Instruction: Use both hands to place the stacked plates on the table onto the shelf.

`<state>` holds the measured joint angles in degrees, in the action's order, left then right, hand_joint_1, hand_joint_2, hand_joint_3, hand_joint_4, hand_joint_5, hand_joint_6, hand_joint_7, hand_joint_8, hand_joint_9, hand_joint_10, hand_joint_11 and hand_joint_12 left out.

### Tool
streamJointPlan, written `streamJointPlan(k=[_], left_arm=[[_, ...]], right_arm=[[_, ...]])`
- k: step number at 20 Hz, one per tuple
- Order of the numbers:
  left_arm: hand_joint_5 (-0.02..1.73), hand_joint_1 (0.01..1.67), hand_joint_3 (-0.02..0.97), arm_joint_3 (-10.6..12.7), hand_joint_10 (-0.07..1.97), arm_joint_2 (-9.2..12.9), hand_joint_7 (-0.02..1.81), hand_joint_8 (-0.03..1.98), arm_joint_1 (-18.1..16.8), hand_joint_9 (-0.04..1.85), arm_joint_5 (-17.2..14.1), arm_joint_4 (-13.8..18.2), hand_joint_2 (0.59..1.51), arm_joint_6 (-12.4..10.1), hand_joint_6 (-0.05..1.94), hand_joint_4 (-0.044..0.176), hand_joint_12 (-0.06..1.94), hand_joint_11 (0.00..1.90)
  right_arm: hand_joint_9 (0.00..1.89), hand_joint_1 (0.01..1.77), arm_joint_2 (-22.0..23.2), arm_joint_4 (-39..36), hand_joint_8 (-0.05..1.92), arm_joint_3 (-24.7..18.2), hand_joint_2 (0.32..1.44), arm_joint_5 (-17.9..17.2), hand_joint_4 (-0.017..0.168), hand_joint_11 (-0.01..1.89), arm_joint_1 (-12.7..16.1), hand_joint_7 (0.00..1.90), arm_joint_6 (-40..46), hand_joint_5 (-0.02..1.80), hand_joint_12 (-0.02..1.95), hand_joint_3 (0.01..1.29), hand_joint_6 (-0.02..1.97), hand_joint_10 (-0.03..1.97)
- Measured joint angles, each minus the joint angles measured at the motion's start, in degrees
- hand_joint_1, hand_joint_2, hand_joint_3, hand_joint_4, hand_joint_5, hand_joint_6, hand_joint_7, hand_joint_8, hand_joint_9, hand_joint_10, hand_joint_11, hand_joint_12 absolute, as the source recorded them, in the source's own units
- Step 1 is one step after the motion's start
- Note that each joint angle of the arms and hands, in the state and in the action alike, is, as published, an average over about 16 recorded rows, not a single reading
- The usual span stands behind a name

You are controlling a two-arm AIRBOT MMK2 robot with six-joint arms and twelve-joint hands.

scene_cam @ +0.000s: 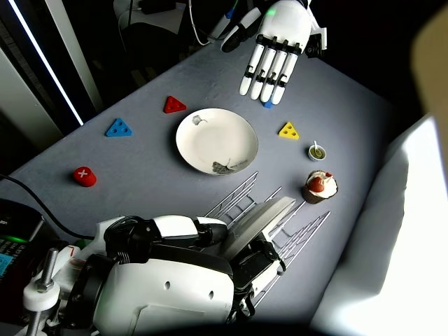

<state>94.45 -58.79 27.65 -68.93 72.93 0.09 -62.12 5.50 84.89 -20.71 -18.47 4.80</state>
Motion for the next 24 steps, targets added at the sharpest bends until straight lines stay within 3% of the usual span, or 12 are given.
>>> streamJointPlan(k=[8,15,20,24], left_arm=[[0.17,0.08,0.012,-0.11,0.01,-0.02,0.17,0.00,-0.02,0.15,0.08,1.36,1.058,0.00,0.01,0.001,0.02,0.16],[0.15,0.06,0.012,-0.29,0.01,-0.03,0.16,0.00,0.17,0.15,0.11,2.31,1.059,0.00,0.01,0.001,0.02,0.16],[0.14,0.05,0.012,-0.51,0.01,-0.04,0.16,0.00,0.52,0.16,0.19,2.63,1.061,0.00,0.01,0.001,0.02,0.16],[0.13,0.05,0.012,-1.01,0.01,-0.03,0.17,0.00,1.00,0.16,0.52,2.96,1.061,0.00,0.01,0.001,0.02,0.16]], right_arm=[[1.04,1.28,0.33,0.02,0.01,-0.05,1.08,-2.06,-0.004,1.09,-0.02,0.93,0.74,0.83,0.13,0.01,0.18,0.02],[0.91,1.17,1.41,-1.52,0.01,-0.56,1.05,-3.70,-0.004,1.02,1.66,0.83,-1.26,0.76,0.03,0.01,0.16,0.02],[0.70,1.03,3.67,-6.79,0.01,-2.30,1.00,-4.97,-0.004,0.80,3.43,0.65,-4.94,0.58,0.01,0.01,0.06,0.02],[0.50,0.85,6.86,-12.05,0.01,-6.54,0.97,-6.11,-0.004,0.59,4.38,0.48,-12.02,0.41,0.00,0.01,0.02,0.02]])
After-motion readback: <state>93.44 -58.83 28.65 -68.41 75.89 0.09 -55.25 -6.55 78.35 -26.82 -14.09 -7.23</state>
